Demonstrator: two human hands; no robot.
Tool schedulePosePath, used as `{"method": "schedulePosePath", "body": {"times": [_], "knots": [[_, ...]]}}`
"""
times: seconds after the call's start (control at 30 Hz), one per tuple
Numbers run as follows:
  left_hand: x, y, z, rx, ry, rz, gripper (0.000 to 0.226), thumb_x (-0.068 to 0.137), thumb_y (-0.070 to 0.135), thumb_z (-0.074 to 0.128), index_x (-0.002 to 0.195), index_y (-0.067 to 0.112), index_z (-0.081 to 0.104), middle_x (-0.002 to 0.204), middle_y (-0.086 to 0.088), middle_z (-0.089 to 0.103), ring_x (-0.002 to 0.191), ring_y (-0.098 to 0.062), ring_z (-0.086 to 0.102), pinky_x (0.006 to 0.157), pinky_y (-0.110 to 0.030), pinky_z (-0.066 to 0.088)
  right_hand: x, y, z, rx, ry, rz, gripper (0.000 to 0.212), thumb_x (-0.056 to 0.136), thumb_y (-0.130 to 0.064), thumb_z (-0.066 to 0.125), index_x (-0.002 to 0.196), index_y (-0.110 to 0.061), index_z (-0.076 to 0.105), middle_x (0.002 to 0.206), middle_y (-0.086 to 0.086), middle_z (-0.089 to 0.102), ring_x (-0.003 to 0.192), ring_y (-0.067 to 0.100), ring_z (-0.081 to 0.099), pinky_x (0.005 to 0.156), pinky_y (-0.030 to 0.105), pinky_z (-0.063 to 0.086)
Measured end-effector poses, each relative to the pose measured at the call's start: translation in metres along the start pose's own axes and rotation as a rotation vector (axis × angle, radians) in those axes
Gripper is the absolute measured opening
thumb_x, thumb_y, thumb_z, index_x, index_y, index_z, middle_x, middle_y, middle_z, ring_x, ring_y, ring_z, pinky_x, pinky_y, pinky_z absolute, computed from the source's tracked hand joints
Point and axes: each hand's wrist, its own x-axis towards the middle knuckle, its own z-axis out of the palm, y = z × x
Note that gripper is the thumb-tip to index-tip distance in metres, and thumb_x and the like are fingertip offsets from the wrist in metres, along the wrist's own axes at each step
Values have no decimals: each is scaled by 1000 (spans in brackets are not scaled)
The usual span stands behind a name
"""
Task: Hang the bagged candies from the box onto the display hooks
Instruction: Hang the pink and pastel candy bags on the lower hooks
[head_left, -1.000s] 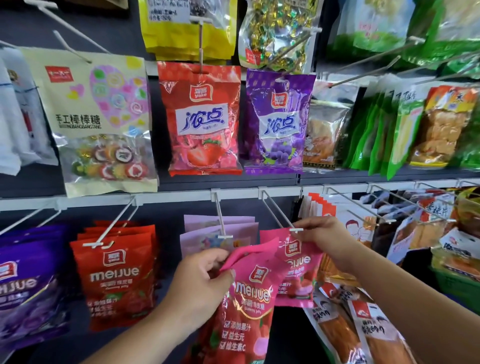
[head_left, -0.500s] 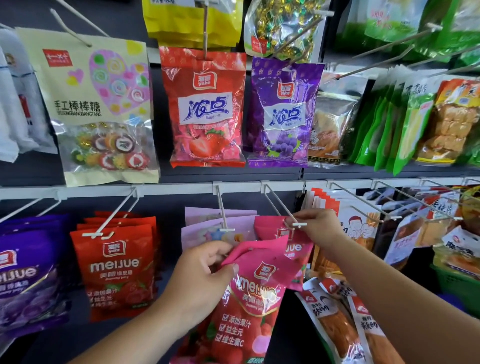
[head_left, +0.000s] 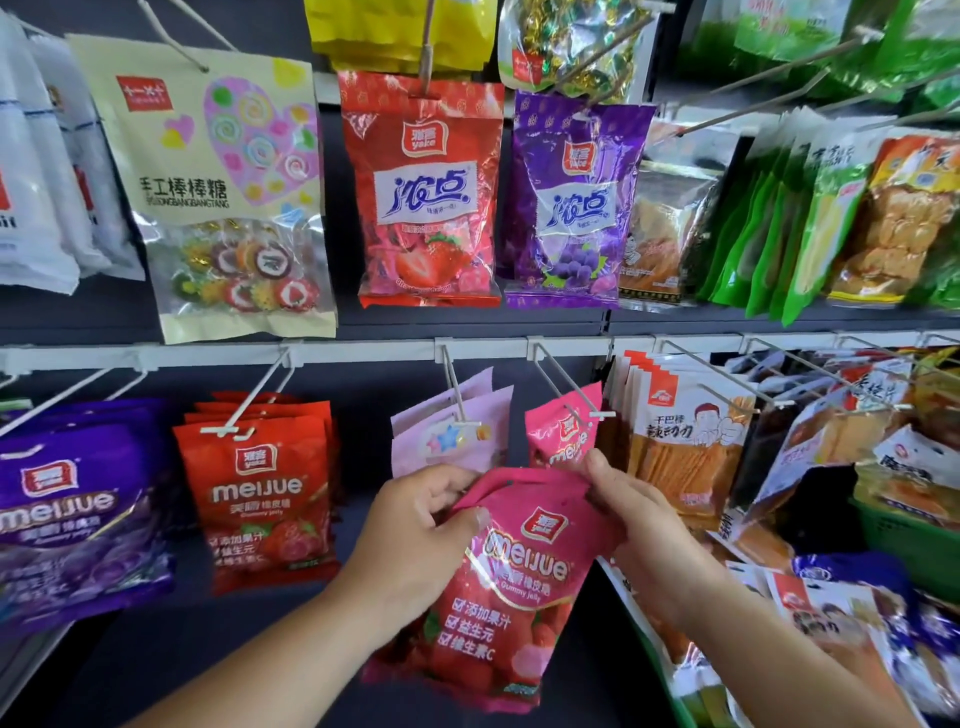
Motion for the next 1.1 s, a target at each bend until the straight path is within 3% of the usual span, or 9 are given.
{"method": "schedulePosePath", "body": {"times": [0.07, 0.13, 0.23, 0.3, 0.53, 0.67, 0.9, 0.97, 1.1], "knots": [[-4, 0, -1, -1, 26, 3, 25, 92, 2, 69, 95, 26, 75, 87, 16, 78, 82, -2, 75, 66, -15, 56, -5, 2, 2, 39, -44, -66, 61, 87, -60, 65, 129, -15, 68, 121, 11, 75, 114, 25, 72, 95, 36, 54], [-6, 0, -3, 15, 44, 22, 26, 92, 2, 68, 95, 27, 75, 88, 18, 78, 83, 0, 74, 68, -15, 57, -7, 7, 8, 44, -61, -124, 67, 77, -51, 84, 131, -16, 66, 121, 13, 74, 114, 29, 71, 90, 33, 58], [-11, 0, -2, 39, 43, 40, 27, 95, 2, 64, 101, 26, 75, 92, 17, 78, 86, -2, 74, 79, -27, 62, -9, 14, 29, -25, 115, -193, 28, 85, -14, 80, 111, -8, 73, 103, 15, 79, 100, 36, 75, 76, 31, 61], [-14, -2, -2, 76, 28, 60, 28, 97, 6, 62, 104, 31, 74, 97, 19, 77, 90, 0, 73, 85, -35, 62, -11, 13, 41, -81, 246, -203, 13, 87, -8, 78, 99, -8, 75, 91, 12, 80, 88, 32, 77, 69, 33, 62], [-21, -1, -12, 263, 105, 160, 28, 87, 27, 75, 103, 39, 55, 100, 19, 68, 92, 0, 67, 80, -37, 60, -21, 4, 45, -117, 242, -175, 11, 86, -11, 79, 94, -6, 74, 85, 12, 80, 77, 29, 78, 65, 34, 61], [-24, 9, -8, 338, 94, 181, 32, 78, 59, 71, 95, 37, 57, 86, 19, 69, 79, -3, 68, 71, -41, 58, -30, 2, 47, -134, 185, -166, 12, 85, -12, 80, 94, -7, 74, 89, 16, 79, 82, 35, 78, 75, 45, 62], [-24, 9, 2, 285, 49, 269, 16, 94, 38, 65, 83, 26, 65, 76, 7, 68, 73, -11, 66, 69, -45, 56, -44, -6, 40, -29, 116, -170, 19, 93, -25, 68, 104, -11, 74, 95, 19, 79, 83, 29, 77, 70, 37, 62], [-21, 8, 2, 287, 45, 307, 11, 97, 32, 64, 93, 29, 74, 87, 9, 68, 85, -7, 66, 79, -40, 56, -43, -12, 35, 19, 115, -115, 22, 92, -23, 70, 99, -3, 75, 95, 22, 78, 80, 29, 76, 68, 35, 62], [-15, 13, -5, 284, 63, 320, 29, 99, 18, 62, 125, 25, 72, 113, 17, 66, 108, 9, 59, 96, -9, 47, -38, -19, 22, 57, 147, -78, 25, 88, -24, 71, 99, -2, 77, 96, 20, 79, 81, 28, 76, 71, 36, 61]]}}
